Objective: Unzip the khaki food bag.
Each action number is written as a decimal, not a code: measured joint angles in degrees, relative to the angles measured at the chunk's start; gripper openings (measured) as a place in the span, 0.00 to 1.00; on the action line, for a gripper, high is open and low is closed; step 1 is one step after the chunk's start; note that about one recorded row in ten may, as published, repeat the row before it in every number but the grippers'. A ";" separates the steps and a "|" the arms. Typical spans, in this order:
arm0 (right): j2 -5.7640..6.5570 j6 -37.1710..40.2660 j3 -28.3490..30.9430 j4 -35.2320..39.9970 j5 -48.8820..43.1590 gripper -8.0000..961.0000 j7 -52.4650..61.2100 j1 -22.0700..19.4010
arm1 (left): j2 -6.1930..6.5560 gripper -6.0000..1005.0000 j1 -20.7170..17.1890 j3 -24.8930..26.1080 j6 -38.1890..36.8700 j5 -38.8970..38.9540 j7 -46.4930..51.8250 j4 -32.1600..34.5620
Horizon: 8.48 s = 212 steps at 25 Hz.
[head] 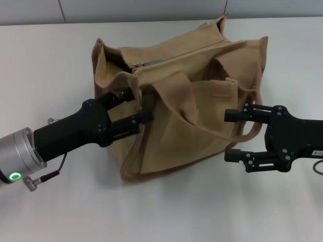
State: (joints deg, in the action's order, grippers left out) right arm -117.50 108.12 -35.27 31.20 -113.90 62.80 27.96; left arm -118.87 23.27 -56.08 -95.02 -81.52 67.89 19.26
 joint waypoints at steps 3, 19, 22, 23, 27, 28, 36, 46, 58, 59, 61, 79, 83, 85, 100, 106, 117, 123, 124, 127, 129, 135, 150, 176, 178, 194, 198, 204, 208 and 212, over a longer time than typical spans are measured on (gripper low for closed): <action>0.00 -0.38 0.03 0.00 0.00 0.86 -0.02 0.00 | -0.09 0.83 -0.03 0.01 0.93 0.61 0.32 -0.04; -0.10 -2.39 0.02 -1.09 0.00 0.86 -0.39 0.08 | 0.24 0.71 -2.32 0.16 5.98 6.00 -2.19 -0.28; -0.09 -2.58 0.02 -1.16 0.00 0.86 -0.44 0.05 | 0.24 0.60 -2.57 0.18 5.80 6.35 -3.73 -0.40; -0.09 -2.62 0.03 -1.23 0.00 0.86 -0.46 0.04 | 0.22 0.56 -2.59 0.18 5.91 6.37 -3.97 -0.48; -0.09 -2.86 0.02 -1.43 0.00 0.86 -0.49 0.02 | 0.14 0.39 -2.59 0.53 6.26 6.42 -4.45 -0.52; -0.09 -3.08 0.02 -1.46 0.00 0.86 -0.49 0.01 | 0.12 0.28 -2.61 0.74 6.33 6.44 -4.65 -0.53; -0.09 -3.35 0.02 -1.52 0.00 0.86 -0.49 -0.10 | 0.19 0.12 -2.65 1.62 6.64 6.72 -4.83 -0.54; -1.34 -8.41 0.19 -3.57 4.41 0.86 -0.57 0.47 | 3.00 0.09 -1.92 13.12 10.00 6.70 -2.72 6.49; -1.50 -13.48 0.21 -12.13 26.23 0.86 -9.10 -1.48 | -0.05 0.09 4.20 -3.49 4.30 7.21 -7.73 6.25; -1.54 -13.54 0.20 -13.10 26.95 0.86 -12.08 -1.73 | -0.05 0.09 4.20 -3.49 4.30 7.21 -7.73 6.25; -1.58 -13.79 0.20 -15.03 27.49 0.86 -17.93 -2.00 | -0.22 0.09 5.77 -5.36 4.60 7.32 -10.91 2.32; -2.33 -19.05 9.07 -40.26 27.77 0.86 -74.62 -2.14 | -0.31 0.09 13.08 -17.24 6.92 18.61 -17.15 -9.38; -2.38 -21.31 9.04 -42.54 27.44 0.86 -75.37 -0.43 | -0.30 0.09 13.75 -18.80 9.42 19.02 -16.54 -9.43; -2.38 -21.68 9.12 -42.84 27.43 0.86 -75.40 -0.10 | -0.30 0.09 13.71 -19.76 9.67 19.67 -16.55 -9.49; -2.38 -21.42 14.62 -45.58 27.28 0.85 -75.18 1.51 | -0.30 0.09 12.18 -26.61 9.31 26.07 -17.22 -9.51; -2.38 -21.31 13.85 -45.95 26.82 0.82 -75.48 1.26 | -0.31 0.09 11.48 -26.67 9.21 26.06 -17.24 -9.34; -2.38 -21.50 14.01 -46.36 24.07 0.51 -77.17 0.78 | -0.30 0.09 11.27 -27.14 9.07 26.08 -16.95 -9.58; -2.38 -21.68 13.83 -46.73 23.44 0.17 -77.22 0.82 | -0.30 0.09 10.65 -27.24 8.32 26.70 -16.74 -9.60; -2.38 -21.68 13.83 -46.73 23.44 0.14 -77.22 0.82 | -0.30 0.09 10.65 -27.24 8.32 26.70 -16.74 -9.60; -2.38 -21.80 13.80 -46.76 23.43 0.06 -77.22 0.87 | -0.30 0.09 10.34 -27.26 7.58 27.12 -16.74 -9.40; -2.38 -21.94 13.81 -46.76 23.14 0.01 -77.22 0.90 | -0.30 0.09 10.14 -27.26 6.79 27.45 -16.74 -9.24; -2.38 -23.26 14.13 -46.86 22.62 0.01 -77.22 0.89 | -0.36 0.09 9.57 -27.27 4.56 30.89 -16.88 -9.28; -2.38 -25.57 14.36 -46.32 22.96 0.01 -77.22 -0.10 | -0.39 0.09 0.27 -26.98 2.08 53.90 -15.92 -9.62; -2.47 -30.94 22.98 -44.88 22.95 0.31 -68.12 2.57 | 2.28 0.14 -7.42 -28.28 10.59 52.03 -12.35 -12.54; -2.46 -30.89 23.37 -44.31 22.86 0.36 -66.54 2.73 | 1.89 0.18 -6.80 -28.30 12.22 49.64 -12.34 -12.39; -2.37 -30.44 23.54 -43.54 23.12 0.76 -64.57 2.22 | -0.31 0.69 3.12 -31.70 15.92 41.57 -9.14 -12.21; -2.31 -26.58 27.16 -43.07 23.23 0.76 -62.08 0.04 | -0.02 0.72 1.83 -30.32 14.84 41.55 -8.58 -11.48; -1.97 -21.26 32.20 -37.96 23.26 0.76 -52.76 -2.98 | 4.14 0.72 -5.25 -26.69 7.39 41.05 -8.17 -8.34; -1.80 -17.26 33.18 -33.42 22.85 0.76 -43.07 -4.20 | 8.70 0.72 -8.21 -27.11 -0.55 40.23 -7.85 -8.21; -1.65 -10.01 29.19 -27.09 19.07 0.76 -31.89 -4.33 | 13.72 0.72 -9.48 -27.29 -10.70 31.88 -12.23 -7.43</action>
State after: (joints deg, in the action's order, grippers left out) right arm -119.15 98.11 -6.08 4.11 -94.83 30.91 23.63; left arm -105.15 13.79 -83.37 -105.71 -49.64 55.66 11.83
